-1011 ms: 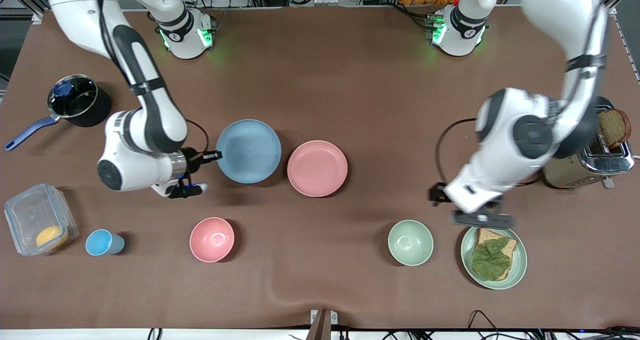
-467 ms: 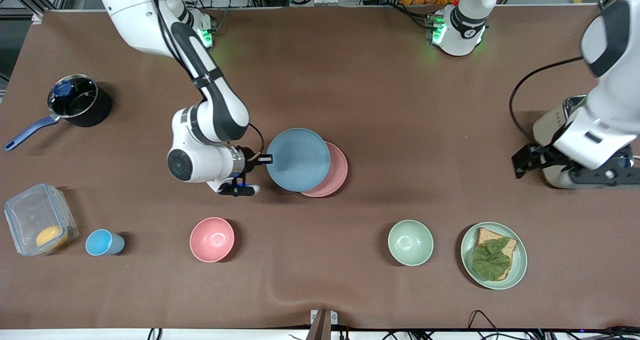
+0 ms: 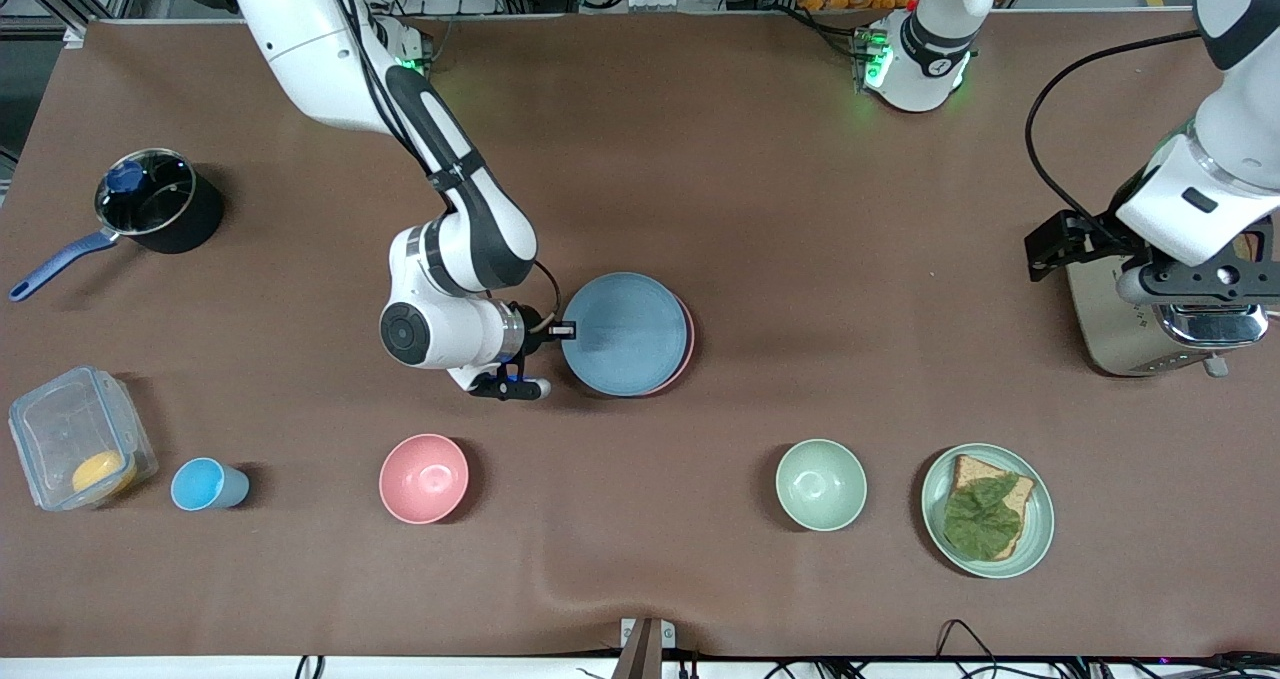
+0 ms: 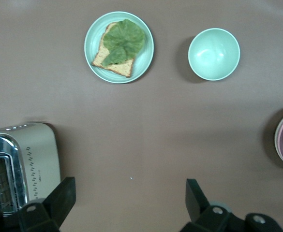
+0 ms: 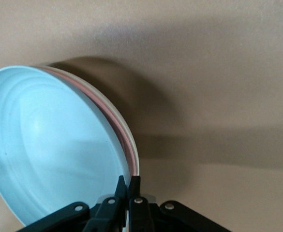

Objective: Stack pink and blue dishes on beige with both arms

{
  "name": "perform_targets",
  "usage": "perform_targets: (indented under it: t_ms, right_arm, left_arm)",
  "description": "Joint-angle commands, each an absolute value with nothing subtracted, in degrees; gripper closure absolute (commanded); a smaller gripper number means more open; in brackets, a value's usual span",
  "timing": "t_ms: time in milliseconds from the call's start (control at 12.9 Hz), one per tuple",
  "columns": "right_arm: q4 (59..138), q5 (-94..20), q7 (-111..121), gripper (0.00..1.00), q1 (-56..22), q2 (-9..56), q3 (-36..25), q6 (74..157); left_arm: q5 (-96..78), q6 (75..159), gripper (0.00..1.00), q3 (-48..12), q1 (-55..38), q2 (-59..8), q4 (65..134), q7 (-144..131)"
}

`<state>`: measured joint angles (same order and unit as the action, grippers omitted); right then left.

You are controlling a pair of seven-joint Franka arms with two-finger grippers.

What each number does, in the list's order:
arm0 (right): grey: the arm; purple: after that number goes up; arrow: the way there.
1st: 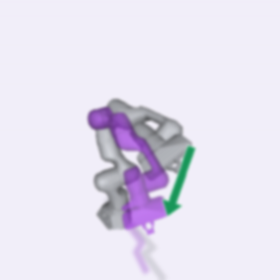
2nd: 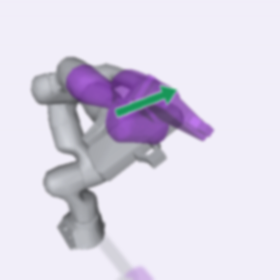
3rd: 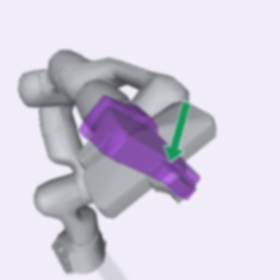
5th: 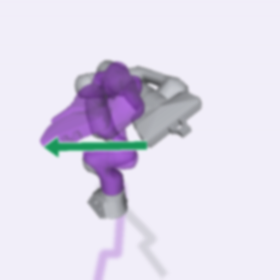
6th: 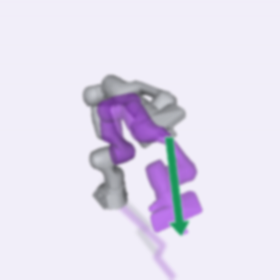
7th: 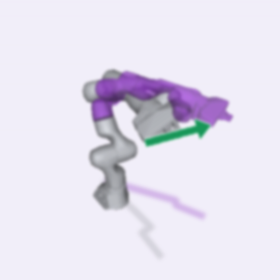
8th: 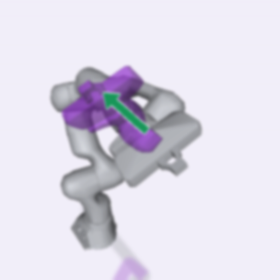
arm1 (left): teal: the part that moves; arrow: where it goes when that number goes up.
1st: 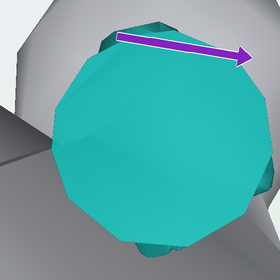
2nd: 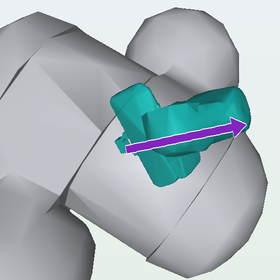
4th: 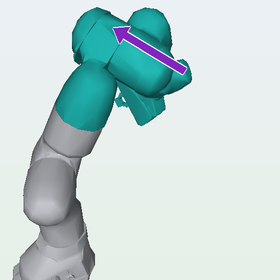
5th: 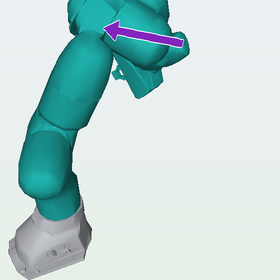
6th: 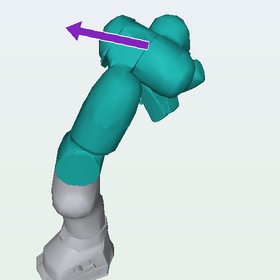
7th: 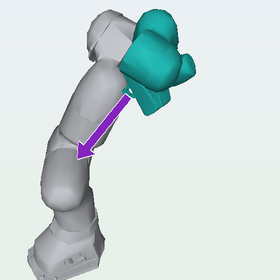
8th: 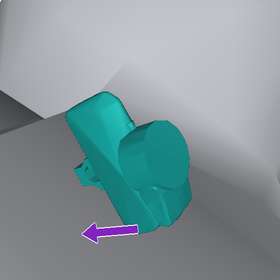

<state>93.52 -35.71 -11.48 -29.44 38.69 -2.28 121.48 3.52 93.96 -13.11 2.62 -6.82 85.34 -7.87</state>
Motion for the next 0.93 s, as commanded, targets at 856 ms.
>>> perform_targets:
  t_ms: [856]
  right_arm:
    - [86.8,-22.4,-15.5,0.0,-13.1,33.2,-3.3,101.6]
  left_arm:
    - [-1.1,96.8,0.0,-5.2,0.1,-0.9,93.0,-5.4]
